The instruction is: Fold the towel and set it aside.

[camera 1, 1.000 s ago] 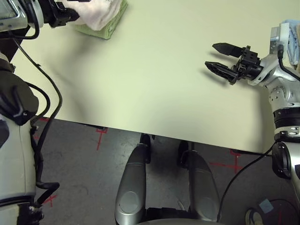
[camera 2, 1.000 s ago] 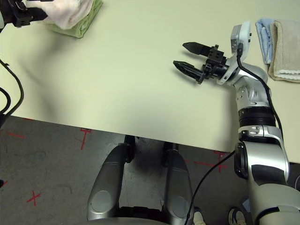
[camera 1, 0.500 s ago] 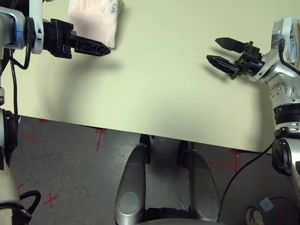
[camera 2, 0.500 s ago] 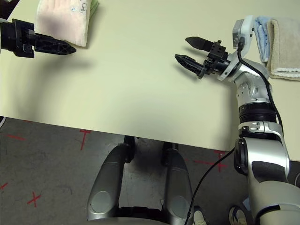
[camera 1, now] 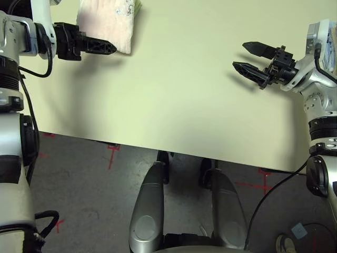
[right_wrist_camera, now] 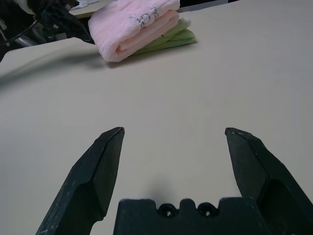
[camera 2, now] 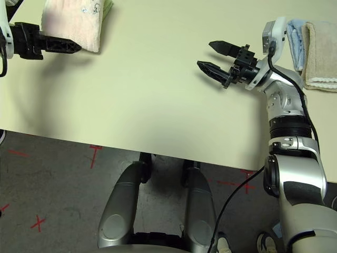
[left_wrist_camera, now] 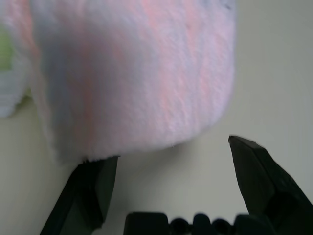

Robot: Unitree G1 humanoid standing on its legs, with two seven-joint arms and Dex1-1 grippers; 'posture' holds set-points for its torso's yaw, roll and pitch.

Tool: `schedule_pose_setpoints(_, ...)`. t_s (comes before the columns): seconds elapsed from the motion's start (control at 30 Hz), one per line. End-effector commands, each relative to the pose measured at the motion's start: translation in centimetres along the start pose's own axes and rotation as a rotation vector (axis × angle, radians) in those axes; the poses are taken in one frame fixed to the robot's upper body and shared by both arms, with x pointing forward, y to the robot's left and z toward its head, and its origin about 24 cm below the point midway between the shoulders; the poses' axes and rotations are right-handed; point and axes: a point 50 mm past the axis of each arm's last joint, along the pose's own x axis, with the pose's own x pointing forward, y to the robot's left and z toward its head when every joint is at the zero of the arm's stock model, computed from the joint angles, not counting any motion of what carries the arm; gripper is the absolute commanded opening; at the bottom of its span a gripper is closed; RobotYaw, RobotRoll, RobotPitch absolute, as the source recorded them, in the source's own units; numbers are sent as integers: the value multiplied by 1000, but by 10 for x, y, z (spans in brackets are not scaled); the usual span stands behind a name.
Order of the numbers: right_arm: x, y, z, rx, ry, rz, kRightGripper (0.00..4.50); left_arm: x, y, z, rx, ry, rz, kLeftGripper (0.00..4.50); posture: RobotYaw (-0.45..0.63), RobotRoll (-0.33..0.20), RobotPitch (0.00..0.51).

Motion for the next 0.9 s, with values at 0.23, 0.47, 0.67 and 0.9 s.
schedule_pose_setpoints(0.23, -9, 3, -3, 10, 5, -6, 4500, -28, 45, 16, 83, -186, 432, 4475, 94, 0, 445)
schedule_pose_setpoints(0.47, -9, 2, -4, 11, 12, -6, 4500, -29, 34, 18, 53, -131, 275, 4475, 98, 0, 448)
schedule_pose_setpoints(0.67, -9, 1, -4, 8, 11, -9, 4500, -39, 16, 21, 162, -21, 70, 4475, 106, 0, 448)
schedule_pose_setpoints(0.9, -9, -1, -6, 11, 0, -45, 4500, -58, -16, 33, 372, -94, -89, 4475, 129, 0, 447)
